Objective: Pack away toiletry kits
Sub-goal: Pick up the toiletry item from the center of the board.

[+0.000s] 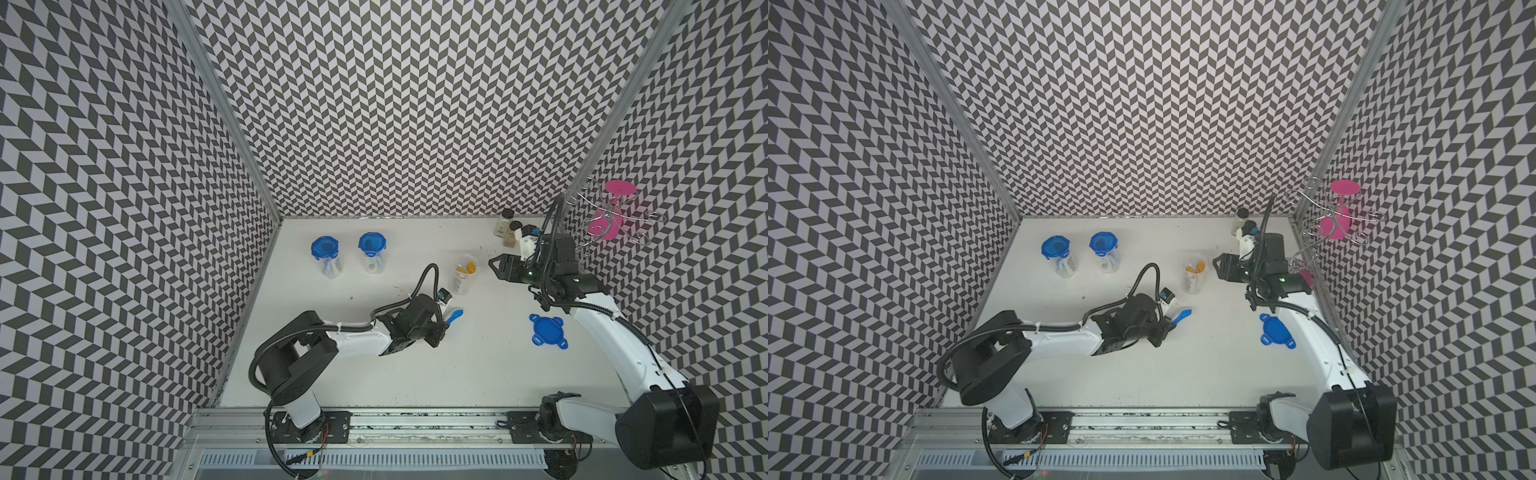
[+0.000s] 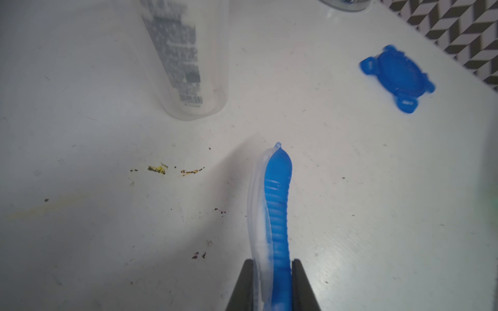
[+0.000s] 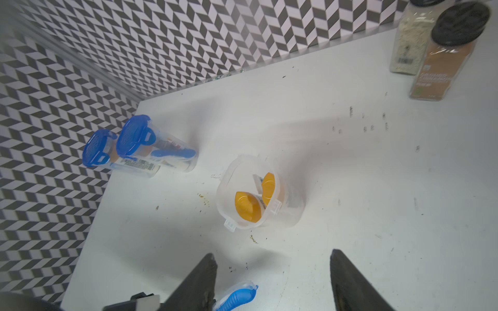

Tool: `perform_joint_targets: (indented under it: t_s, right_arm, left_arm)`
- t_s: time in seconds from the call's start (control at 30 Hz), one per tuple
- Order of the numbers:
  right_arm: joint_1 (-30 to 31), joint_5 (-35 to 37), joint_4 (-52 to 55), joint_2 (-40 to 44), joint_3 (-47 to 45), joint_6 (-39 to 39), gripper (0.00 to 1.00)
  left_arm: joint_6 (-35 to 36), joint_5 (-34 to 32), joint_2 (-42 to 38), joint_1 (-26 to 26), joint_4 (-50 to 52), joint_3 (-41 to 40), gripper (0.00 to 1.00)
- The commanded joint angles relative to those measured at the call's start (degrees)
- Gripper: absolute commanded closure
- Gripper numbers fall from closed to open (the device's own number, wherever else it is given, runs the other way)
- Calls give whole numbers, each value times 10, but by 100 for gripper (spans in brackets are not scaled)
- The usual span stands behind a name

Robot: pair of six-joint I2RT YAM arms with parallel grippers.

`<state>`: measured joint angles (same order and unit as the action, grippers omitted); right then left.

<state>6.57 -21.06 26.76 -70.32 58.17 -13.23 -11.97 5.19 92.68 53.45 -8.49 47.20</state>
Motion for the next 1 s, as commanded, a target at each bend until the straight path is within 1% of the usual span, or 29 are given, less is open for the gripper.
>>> perform_joint_targets:
  t_s: [0.0,0.13,0.23,0.33,0.5,0.6,0.8,0.87,0.97]
  right_arm:
    - [-2,-107,-33,13,-25,13,32]
    - [3,-230,-90,5,-57,-7,29]
    - [22,-297,-138,-9,-76,-23,27]
    - [43,-348,-164,-36,-78,-39,27]
    - [81,-371,-169,-75,-53,-40,27]
    - [86,-383,-194,-90,-47,-57,28]
    - [91,-414,-245,-111,-34,-90,34]
    - [94,-418,-252,-115,-32,-94,38]
    - [100,-419,-254,-119,-31,-94,41]
  left_arm:
    - [-30,74,-60,-38,23,-11,100]
    - [-33,93,-107,-82,31,-4,100]
    - [-31,101,-125,-105,34,12,100]
    - [-26,112,-134,-114,36,29,100]
    - [-28,126,-151,-115,33,45,100]
    - [-28,133,-160,-113,34,47,100]
    - [-23,137,-165,-101,38,50,100]
    - [-24,135,-165,-99,37,51,100]
    - [-25,136,-160,-93,36,54,100]
